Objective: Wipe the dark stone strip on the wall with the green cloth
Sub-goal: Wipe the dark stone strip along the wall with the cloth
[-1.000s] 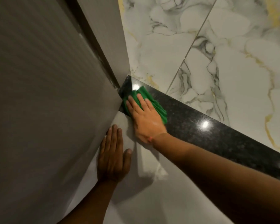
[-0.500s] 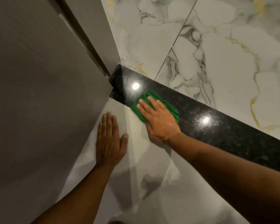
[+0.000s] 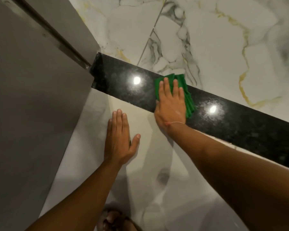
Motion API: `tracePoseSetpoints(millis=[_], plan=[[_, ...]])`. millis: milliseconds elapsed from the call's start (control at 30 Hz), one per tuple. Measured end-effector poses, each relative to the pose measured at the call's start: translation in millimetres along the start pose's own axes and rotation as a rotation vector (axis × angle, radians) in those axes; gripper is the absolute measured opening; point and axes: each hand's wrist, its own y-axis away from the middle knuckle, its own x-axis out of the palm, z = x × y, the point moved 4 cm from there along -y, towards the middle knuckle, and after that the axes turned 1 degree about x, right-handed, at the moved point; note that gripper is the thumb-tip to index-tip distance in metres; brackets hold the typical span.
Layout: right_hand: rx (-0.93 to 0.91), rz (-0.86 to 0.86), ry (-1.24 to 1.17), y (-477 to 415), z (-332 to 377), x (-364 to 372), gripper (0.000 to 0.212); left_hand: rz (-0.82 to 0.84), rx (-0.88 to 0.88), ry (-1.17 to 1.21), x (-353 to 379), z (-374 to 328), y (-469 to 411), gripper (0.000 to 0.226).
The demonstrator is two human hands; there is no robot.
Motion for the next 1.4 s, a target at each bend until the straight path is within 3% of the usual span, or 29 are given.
tracePoseSetpoints(millis=[100, 167, 267, 333, 367, 433, 500, 533, 667, 700, 733, 867, 900, 1000, 1067, 1133, 1233, 1267, 1300, 1400], plan=[[-0.340, 0.064, 0.072, 32.7, -20.6, 7.7, 0.068, 0.011, 0.049, -0.021, 4.7, -23.8, -1.6, 0.084], [-0.406, 0.113, 0.093, 57.4, -64.6, 5.9, 0.070, 0.018, 0.064, -0.010, 5.4, -35.0, -1.9, 0.083], [0.008, 0.015, 0.028, 45.8, -105.1, -1.5, 0.067, 0.042, 0.062, 0.000, 7.1, -52.7, 0.4, 0.083], [0.159, -0.013, -0.004, 36.6, -95.5, -1.1, 0.067, 0.055, 0.108, -0.004, 13.2, -66.9, 3.6, 0.083], [0.139, -0.017, -0.004, 40.7, -89.6, 0.8, 0.068, 0.066, 0.134, -0.005, 16.6, -74.1, 5.3, 0.083], [-0.069, 0.033, 0.018, 65.5, -91.2, 7.8, 0.068, 0.083, 0.159, -0.005, 20.4, -85.6, 9.8, 0.083], [-0.252, 0.110, 0.048, 97.7, -121.2, 7.3, 0.067, 0.097, 0.179, -0.004, 22.5, -95.6, 12.1, 0.083], [-0.258, 0.119, 0.055, 105.5, -142.4, 5.4, 0.066, 0.106, 0.190, -0.005, 23.2, -99.3, 13.3, 0.083], [0.263, -0.008, -0.016, 91.4, -196.4, -4.8, 0.065, 0.121, 0.245, 0.004, 27.7, -119.9, 17.3, 0.083], [0.319, -0.022, -0.034, 89.8, -193.1, -4.1, 0.066, 0.128, 0.259, 0.007, 29.7, -125.6, 17.6, 0.083], [0.292, -0.026, -0.037, 92.5, -187.0, -0.5, 0.067, 0.133, 0.273, 0.004, 31.0, -130.9, 18.8, 0.083], [-0.105, 0.111, 0.032, 156.1, -211.4, 10.8, 0.067, 0.158, 0.377, -0.018, 31.0, -157.5, 21.5, 0.082], [-0.069, 0.127, 0.047, 171.4, -231.3, 10.2, 0.066, 0.160, 0.399, -0.021, 30.9, -163.4, 22.8, 0.082], [0.354, -0.007, 0.013, 168.6, -277.1, 0.9, 0.063, 0.175, 0.452, -0.028, 33.7, -179.0, 26.1, 0.081], [0.518, -0.085, -0.052, 140.7, -276.4, -1.6, 0.062, 0.178, 0.498, -0.047, 40.3, -189.7, 28.4, 0.081], [0.441, -0.095, -0.082, 126.0, -263.1, -0.1, 0.062, 0.182, 0.538, -0.066, 45.6, -197.3, 30.9, 0.081], [0.089, -0.036, -0.016, 178.3, -263.3, 9.7, 0.061, 0.201, 0.575, -0.065, 48.2, -209.8, 29.7, 0.082], [0.051, -0.013, -0.035, 199.9, -275.8, 11.0, 0.060, 0.209, 0.586, -0.071, 48.1, -212.3, 29.9, 0.082], [0.104, -0.008, -0.059, 212.1, -296.4, 9.3, 0.060, 0.221, 0.604, -0.079, 47.5, -216.0, 30.4, 0.082], [0.533, -0.094, -0.133, 191.2, -354.7, -6.3, 0.061, 0.226, 0.675, -0.073, 50.1, -233.4, 31.9, 0.081]])
